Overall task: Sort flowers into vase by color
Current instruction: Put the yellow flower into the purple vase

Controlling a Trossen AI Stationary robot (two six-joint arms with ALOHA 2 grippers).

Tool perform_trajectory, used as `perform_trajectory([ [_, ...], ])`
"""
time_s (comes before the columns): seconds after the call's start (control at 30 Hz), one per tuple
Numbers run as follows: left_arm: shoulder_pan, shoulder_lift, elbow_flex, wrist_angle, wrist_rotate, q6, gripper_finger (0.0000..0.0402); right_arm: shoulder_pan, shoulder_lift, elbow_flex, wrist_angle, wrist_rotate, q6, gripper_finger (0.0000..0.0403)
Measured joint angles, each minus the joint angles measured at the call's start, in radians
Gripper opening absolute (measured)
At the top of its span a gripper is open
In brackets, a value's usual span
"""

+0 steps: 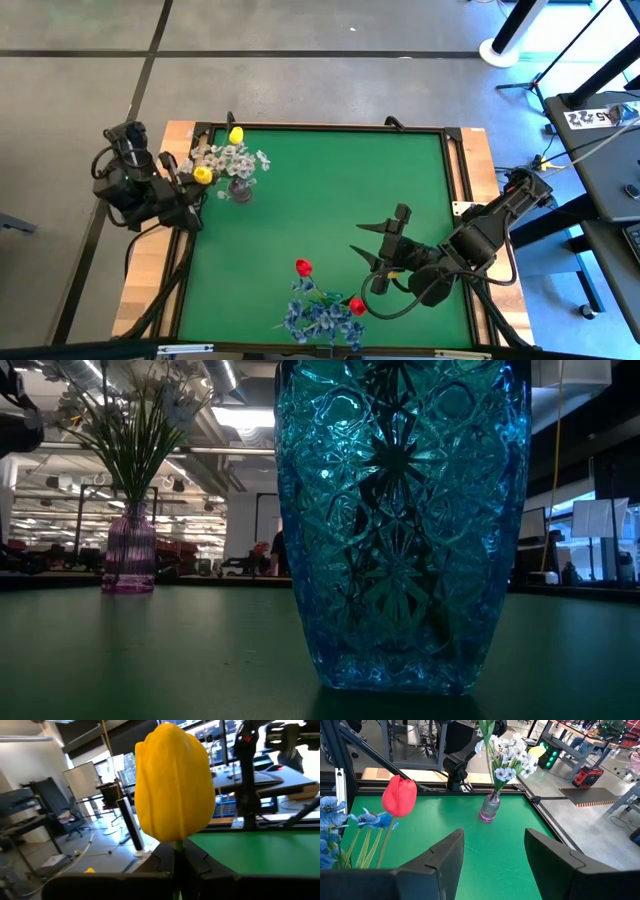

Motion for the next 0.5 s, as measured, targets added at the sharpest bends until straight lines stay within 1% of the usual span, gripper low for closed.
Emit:
perform_trajectory([
  [0.1,0.038,0.000,0.000,-0.012,0.031,0.005,0.0001,0.000,0.000,0.000,0.000,0.000,0.000,0.0209],
  [0.23,0.084,0.000,0.000,-0.014,0.097,-0.014,0.0001,0.000,0.000,0.000,0.000,0.000,0.000,0.0209],
  [0.5,0.158,0.000,0.000,-0.020,0.121,-0.048,0.0001,0.000,0.000,0.000,0.000,0.000,0.000,0.0209],
])
